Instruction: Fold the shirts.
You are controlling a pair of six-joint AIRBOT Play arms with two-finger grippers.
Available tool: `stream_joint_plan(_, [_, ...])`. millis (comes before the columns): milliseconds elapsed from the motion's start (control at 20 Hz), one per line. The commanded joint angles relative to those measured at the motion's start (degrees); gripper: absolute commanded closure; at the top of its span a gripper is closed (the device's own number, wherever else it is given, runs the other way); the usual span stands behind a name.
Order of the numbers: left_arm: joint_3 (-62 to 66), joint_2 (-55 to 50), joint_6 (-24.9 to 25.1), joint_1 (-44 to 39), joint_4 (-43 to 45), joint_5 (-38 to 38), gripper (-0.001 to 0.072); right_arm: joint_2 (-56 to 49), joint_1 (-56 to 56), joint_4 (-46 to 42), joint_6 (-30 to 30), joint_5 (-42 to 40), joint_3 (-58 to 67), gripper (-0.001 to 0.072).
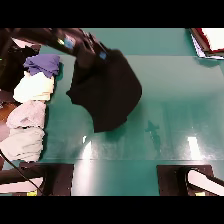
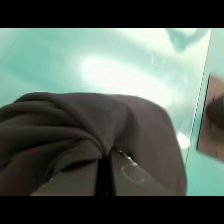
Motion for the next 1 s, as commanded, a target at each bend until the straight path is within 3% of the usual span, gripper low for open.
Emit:
stream_joint_plan(0, [-7.8,-2.3,-1.4,-2.2,3.6,3.5,0.0675,3.6,-0.1,-0.1,-0.2,-0.2,-5.9,0.0693])
stream_joint_plan(100, [-11.1,-5.4,-7.5,-1.7,8.1,5.9,0.0068,5.0,-0.1,-0.2,-0.2,-0.2,-8.2,0.0692])
stream_joint_plan(200, [-11.1,-6.9,-13.5,0.8,10.6,3.5,0.0103,5.3,-0.1,-0.2,-0.2,0.0,-8.9,0.0692])
stream_joint_plan(350, [-11.3,-4.7,-15.6,8.1,10.1,-5.2,0.0106,5.2,-0.1,-0.3,-0.2,-0.4,-9.0,0.0692])
stream_joint_plan(450, [-16.3,-0.8,-16.7,12.0,10.1,-6.0,0.0106,5.2,-0.1,-0.5,-0.2,-0.4,-9.0,0.0693])
stream_joint_plan(600, [-35.3,8.1,-16.6,12.9,9.8,-1.0,0.0106,5.2,-0.1,-0.5,-0.8,-0.5,-9.0,0.0693])
stream_joint_plan(750, [-58.1,15.9,-15.1,12.8,4.0,11.2,0.0106,5.1,-0.1,-0.5,-0.8,-0.7,-9.0,0.0693])
stream_joint_plan(950, [-66.9,17.4,-14.7,12.9,4.5,23.2,0.0105,4.8,0.0,-0.5,-0.8,-0.5,-9.0,0.0693])
